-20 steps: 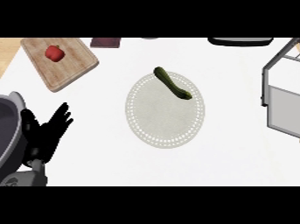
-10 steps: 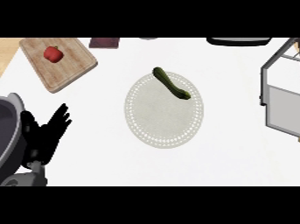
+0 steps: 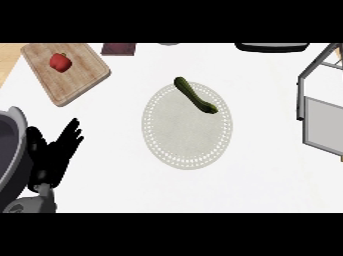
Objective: Pick the croissant from the placemat and place it in the tiered shelf
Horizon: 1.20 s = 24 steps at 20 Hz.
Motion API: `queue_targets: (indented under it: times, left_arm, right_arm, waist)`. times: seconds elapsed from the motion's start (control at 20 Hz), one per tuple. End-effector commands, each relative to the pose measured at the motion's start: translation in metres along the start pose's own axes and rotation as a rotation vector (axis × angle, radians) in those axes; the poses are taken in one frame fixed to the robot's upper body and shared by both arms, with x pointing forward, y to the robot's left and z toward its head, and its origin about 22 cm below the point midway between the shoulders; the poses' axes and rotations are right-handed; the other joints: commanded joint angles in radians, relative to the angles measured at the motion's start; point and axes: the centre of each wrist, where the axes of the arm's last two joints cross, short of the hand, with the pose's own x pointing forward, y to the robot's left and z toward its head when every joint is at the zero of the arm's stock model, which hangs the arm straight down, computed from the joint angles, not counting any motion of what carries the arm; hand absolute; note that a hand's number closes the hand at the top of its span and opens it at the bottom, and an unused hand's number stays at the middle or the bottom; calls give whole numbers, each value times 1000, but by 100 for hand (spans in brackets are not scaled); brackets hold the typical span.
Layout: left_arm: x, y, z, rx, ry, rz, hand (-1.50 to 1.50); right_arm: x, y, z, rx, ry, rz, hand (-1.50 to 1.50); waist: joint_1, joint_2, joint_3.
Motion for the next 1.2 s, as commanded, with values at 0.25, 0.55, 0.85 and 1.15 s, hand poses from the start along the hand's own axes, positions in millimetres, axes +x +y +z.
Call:
queue_targets:
  times: [0.25,0.55,0.85,1.15]
  left_arm:
    - [13,3,1,13,35,12,0]
    - [-11,4,2,-4,20,17,0]
    - [11,4,0,21,6,20,0]
    - [4,-3,-4,23,17,-1,0]
  right_arm:
    - [6,-28,-2,-62,47,-357,-150]
    - [-2,-74,6,-268,74,-346,-150]
    - [-32,-135,26,-476,143,-429,-150]
    - [-79,-163,47,-513,200,-496,-150]
  waist:
    - [-4,-3,-1]
    - [-4,1,-2]
    - [-10,2,1]
    - [-4,7,2]
